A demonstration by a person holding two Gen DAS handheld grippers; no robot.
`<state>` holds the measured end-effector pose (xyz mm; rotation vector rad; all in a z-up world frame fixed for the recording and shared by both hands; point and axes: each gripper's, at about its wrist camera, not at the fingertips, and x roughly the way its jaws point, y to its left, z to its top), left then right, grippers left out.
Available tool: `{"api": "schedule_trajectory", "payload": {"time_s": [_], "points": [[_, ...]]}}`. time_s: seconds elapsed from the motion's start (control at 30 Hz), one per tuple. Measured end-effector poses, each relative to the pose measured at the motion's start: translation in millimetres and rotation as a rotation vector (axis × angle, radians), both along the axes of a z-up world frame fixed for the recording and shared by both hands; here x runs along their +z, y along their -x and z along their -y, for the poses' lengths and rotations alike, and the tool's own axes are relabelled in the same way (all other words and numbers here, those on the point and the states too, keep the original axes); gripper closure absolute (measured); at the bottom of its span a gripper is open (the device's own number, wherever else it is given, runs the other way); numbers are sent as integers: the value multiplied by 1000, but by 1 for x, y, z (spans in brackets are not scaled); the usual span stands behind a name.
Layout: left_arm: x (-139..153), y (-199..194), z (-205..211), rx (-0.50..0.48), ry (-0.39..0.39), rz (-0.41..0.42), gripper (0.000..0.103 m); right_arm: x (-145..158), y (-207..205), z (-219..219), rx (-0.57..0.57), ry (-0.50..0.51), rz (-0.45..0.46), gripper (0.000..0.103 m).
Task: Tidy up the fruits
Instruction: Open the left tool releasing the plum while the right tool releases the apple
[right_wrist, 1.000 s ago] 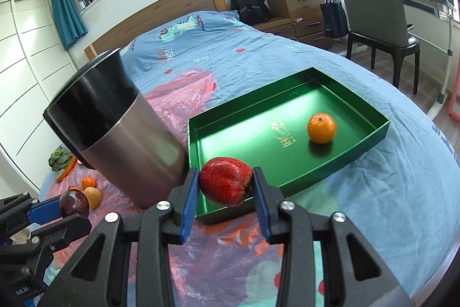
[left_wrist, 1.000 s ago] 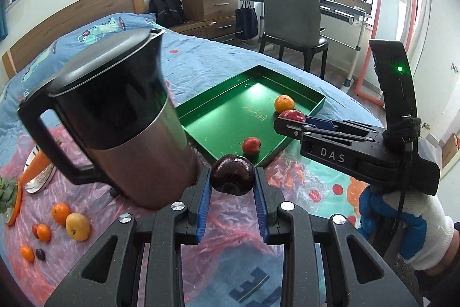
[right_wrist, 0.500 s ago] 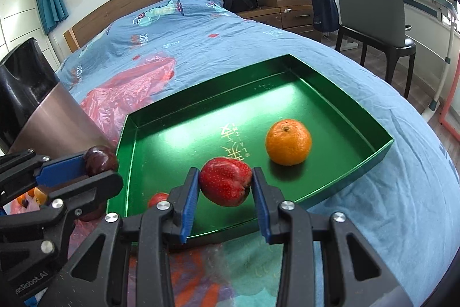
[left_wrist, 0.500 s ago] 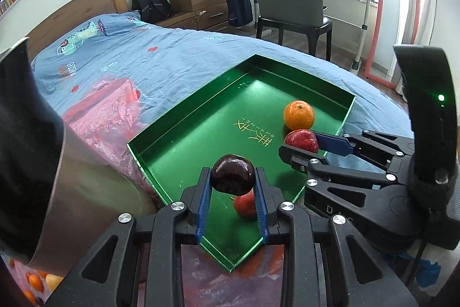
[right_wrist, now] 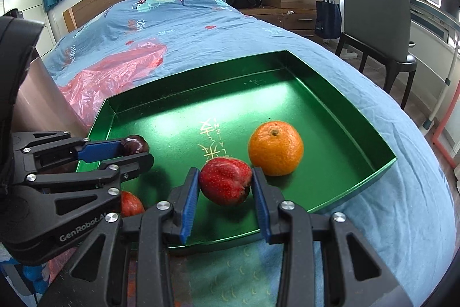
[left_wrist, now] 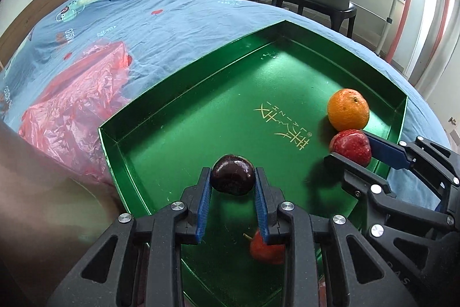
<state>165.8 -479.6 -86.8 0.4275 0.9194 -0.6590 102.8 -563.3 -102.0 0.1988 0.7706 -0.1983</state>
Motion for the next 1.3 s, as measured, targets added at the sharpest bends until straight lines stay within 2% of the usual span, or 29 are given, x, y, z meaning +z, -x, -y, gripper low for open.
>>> {"api": "schedule_trajectory", "payload": {"time_s": [0.13,0.67,0.73,0.8,0.87,1.0,1.3], "points": [[-9,-2,2,11,-7,-16,78,-1,0,-2,4,24,0,77],[-7,6,4,-2,-29,1,77,-1,0,-12,8,84,-27,76],[-6,7,4,-7,-33,-2,74,0,1,-11,5,81,-27,76],[-4,7,2,-7,-28,-6,65,1,2,-8,-3,78,-25,76],[-1,9,-1,-11,-17,-7,63,2,4,-6,-10,66,-21,76],[8,15,-2,-31,-8,5,61,8,9,1,-32,28,-3,58],[36,42,-18,-74,28,41,59,37,32,7,-85,3,50,56]]}}
